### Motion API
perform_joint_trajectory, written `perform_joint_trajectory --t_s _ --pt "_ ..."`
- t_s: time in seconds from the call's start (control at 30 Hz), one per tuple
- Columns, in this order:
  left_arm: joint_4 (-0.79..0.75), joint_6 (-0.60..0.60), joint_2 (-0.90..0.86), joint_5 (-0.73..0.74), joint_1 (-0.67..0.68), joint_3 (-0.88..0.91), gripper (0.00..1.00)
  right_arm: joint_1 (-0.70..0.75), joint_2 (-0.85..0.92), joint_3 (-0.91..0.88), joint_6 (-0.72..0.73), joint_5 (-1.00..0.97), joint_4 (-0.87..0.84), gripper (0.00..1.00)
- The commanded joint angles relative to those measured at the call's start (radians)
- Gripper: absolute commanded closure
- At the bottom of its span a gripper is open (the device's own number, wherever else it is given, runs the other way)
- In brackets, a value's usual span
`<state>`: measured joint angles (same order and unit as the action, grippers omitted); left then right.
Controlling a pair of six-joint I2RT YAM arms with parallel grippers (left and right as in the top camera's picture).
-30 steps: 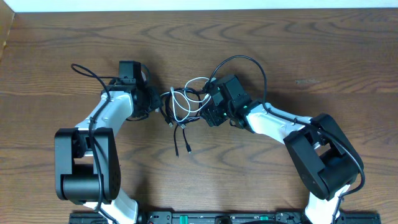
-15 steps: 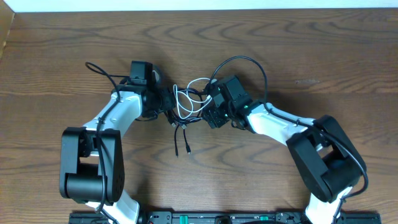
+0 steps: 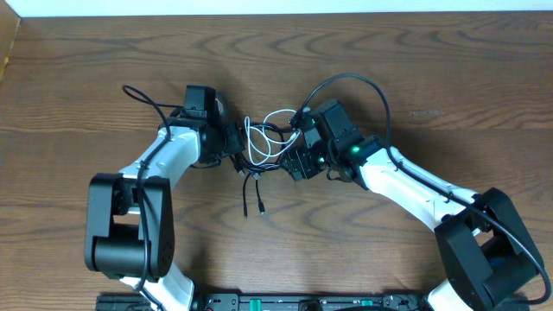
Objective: Untangle cables
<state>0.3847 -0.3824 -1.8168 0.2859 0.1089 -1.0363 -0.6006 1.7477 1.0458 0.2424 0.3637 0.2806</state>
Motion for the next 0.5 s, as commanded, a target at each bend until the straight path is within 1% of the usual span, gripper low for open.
perform_joint_trajectory --t_s 0.0,0.1,0.17,0.3,0.4,0.47 --pt "-0.01 -0.021 -0.027 -0.006 0.015 0.011 0.43 -0.032 -0.001 -0.001 0.114 0.126 0.017 0.25" --pt "-0.022 -0.021 -0.028 -0.006 0.034 0.011 0.54 -0.078 -0.001 -0.001 0.14 0.109 0.02 0.26" --pt "-0.028 -0.024 -0.028 -0.006 0.045 0.011 0.58 -0.116 -0.001 -0.001 0.174 0.062 0.02 0.27" --pt "-0.032 -0.024 -0.028 -0.007 0.055 0.011 0.61 -0.198 0.004 -0.002 0.285 -0.13 0.032 0.27" --pt "-0.034 -0.03 -0.028 -0.007 0.055 0.011 0.71 -0.257 0.016 -0.002 0.354 -0.254 0.032 0.27" --pt "-0.032 -0.066 -0.028 -0.006 0.055 0.011 0.76 -0.294 0.03 -0.002 0.406 -0.341 0.032 0.28"
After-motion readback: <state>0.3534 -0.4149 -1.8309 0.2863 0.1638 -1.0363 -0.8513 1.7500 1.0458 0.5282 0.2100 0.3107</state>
